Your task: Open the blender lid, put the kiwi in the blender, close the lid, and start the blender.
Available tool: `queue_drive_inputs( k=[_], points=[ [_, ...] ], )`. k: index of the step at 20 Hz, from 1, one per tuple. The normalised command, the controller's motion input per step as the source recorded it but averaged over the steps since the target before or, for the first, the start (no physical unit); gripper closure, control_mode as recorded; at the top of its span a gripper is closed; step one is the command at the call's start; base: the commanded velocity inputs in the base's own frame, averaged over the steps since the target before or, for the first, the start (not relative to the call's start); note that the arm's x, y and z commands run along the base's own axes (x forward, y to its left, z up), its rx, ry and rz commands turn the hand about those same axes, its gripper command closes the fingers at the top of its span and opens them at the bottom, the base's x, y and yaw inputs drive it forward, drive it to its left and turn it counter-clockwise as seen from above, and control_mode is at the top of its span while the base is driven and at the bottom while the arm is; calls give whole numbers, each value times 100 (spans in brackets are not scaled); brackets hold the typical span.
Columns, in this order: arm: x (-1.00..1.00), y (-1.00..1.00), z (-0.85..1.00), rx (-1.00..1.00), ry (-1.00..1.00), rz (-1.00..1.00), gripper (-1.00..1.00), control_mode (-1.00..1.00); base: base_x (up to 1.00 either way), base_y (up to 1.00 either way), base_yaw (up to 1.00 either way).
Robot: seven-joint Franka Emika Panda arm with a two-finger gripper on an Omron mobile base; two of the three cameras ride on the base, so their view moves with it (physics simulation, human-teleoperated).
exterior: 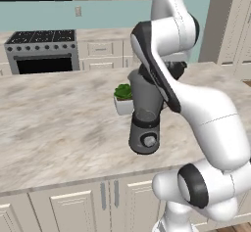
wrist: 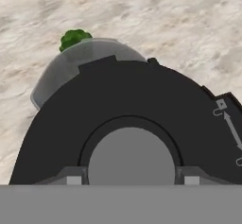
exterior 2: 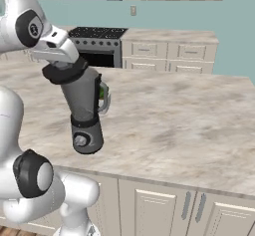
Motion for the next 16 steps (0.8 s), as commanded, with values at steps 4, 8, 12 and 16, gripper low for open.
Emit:
queue_drive_inputs(
  k=[4,8,12,16],
  points=[
    [49,0,-33,10,1,-2,100,-100,0,0,0],
    [59,0,-9,11,2,-4,100,-100,0,0,0],
    [53,0,0,4,1,-9,100,-100,0,0,0],
    [51,0,0,0,4,-10,100,-100,0,0,0]
  ],
)
